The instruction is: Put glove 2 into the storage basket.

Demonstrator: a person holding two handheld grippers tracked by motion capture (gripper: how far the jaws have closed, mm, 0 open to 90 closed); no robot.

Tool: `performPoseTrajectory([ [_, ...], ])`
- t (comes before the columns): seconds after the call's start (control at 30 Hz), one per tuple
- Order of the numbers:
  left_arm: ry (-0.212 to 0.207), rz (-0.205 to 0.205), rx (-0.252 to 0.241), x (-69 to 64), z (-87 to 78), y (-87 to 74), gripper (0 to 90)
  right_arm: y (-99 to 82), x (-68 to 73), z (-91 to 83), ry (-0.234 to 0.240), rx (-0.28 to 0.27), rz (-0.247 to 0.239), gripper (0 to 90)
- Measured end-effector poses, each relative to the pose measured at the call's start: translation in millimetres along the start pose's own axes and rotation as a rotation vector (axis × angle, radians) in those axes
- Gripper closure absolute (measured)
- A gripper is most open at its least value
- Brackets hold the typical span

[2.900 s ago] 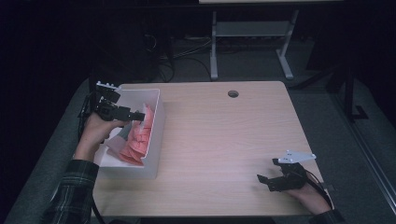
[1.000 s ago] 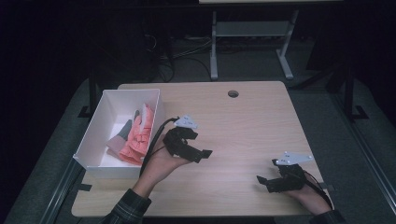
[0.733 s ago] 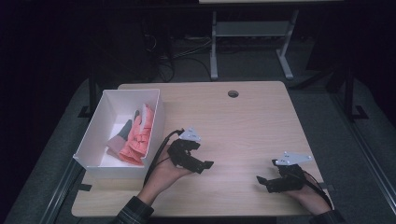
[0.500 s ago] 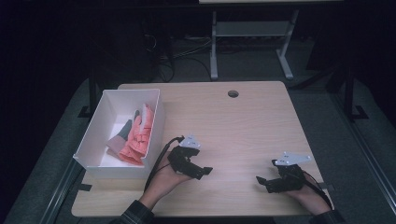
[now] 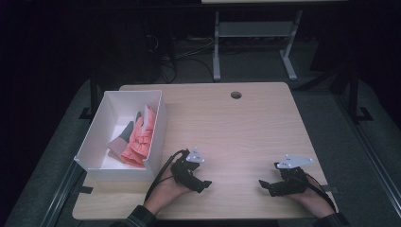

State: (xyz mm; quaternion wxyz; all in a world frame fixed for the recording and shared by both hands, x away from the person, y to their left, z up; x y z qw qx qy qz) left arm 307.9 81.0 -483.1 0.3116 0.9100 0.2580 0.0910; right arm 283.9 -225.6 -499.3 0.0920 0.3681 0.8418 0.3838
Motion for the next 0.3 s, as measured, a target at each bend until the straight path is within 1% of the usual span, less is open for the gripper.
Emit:
performPoseTrajectory([
  [0.03,0.000,-0.011,-0.003,-1.3,1.3,-0.3,14.1,-0.2,0.2,0.3,0.004,0.003,-0.005,8.9],
  [0.07,-0.001,0.000,0.012,-0.9,1.5,-0.9,14.2,-0.4,0.6,0.6,0.006,0.005,-0.004,8.9],
  [0.17,0.002,0.012,0.021,-0.9,2.9,-1.8,14.1,-0.5,1.2,1.1,0.007,0.009,0.001,8.9],
  [0.23,0.002,0.013,0.025,-1.2,3.9,-2.3,14.1,-0.6,1.0,1.3,0.008,0.011,-0.002,8.9],
  [0.3,0.002,0.006,0.021,-1.5,5.3,-2.6,14.1,-0.9,0.5,1.6,0.008,0.014,-0.006,8.9],
])
Point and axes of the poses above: each handheld gripper's, and its own axes: z roughly forward along the jaws, y roughly out of its top, x roughly to its left, the point moved 4 cm from there along z, roughly forward along the jaws, and after that the axes turned 6 degrees about y, right-handed, at the moved point
